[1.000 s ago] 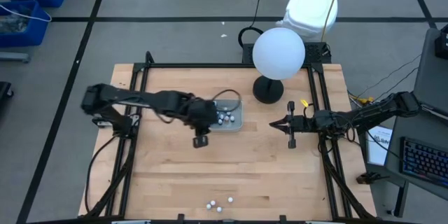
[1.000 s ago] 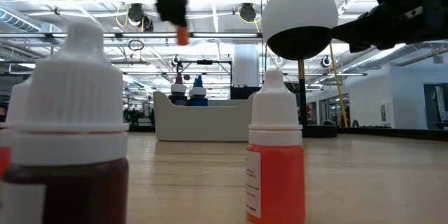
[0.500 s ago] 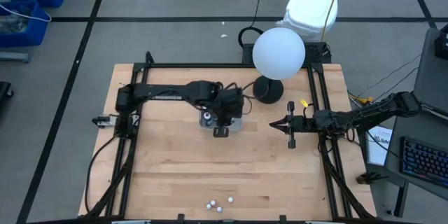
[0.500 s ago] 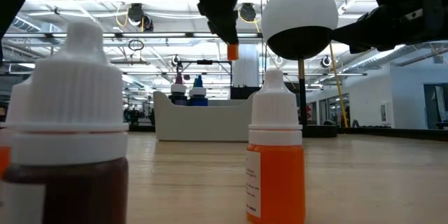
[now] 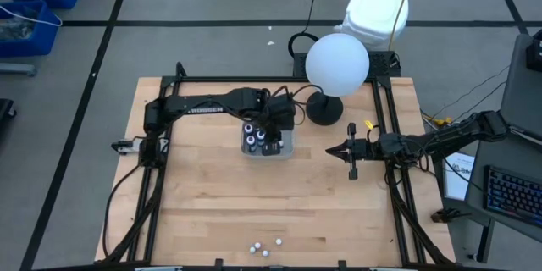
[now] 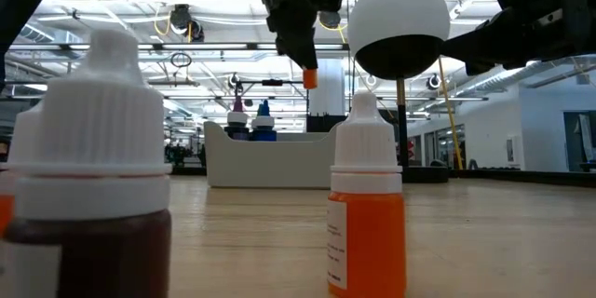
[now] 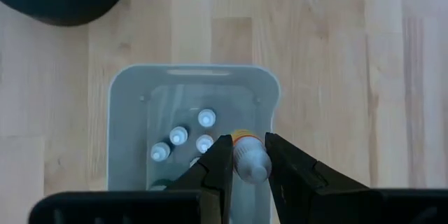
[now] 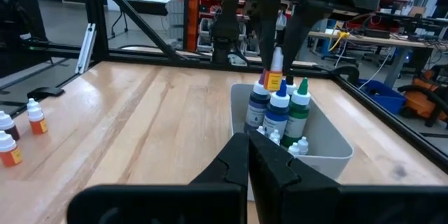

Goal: Pick & Place food coloring
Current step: Put the small yellow food coloring bottle into the gray bin

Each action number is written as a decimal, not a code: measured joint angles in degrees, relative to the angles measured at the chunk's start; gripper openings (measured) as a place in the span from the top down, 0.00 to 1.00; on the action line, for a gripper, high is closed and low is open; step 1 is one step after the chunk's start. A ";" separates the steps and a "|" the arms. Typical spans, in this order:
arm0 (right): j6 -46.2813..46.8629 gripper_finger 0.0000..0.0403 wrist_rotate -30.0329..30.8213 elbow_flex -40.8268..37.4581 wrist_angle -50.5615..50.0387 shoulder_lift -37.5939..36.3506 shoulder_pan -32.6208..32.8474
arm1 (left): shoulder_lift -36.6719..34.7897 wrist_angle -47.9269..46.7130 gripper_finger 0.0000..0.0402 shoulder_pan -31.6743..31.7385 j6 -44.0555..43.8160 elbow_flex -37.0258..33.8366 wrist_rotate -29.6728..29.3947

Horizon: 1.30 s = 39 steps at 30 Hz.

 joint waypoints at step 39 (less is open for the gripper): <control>-0.69 1.00 0.00 0.00 0.63 0.00 -0.01 | 8.80 11.95 0.81 3.45 3.05 -4.00 -9.84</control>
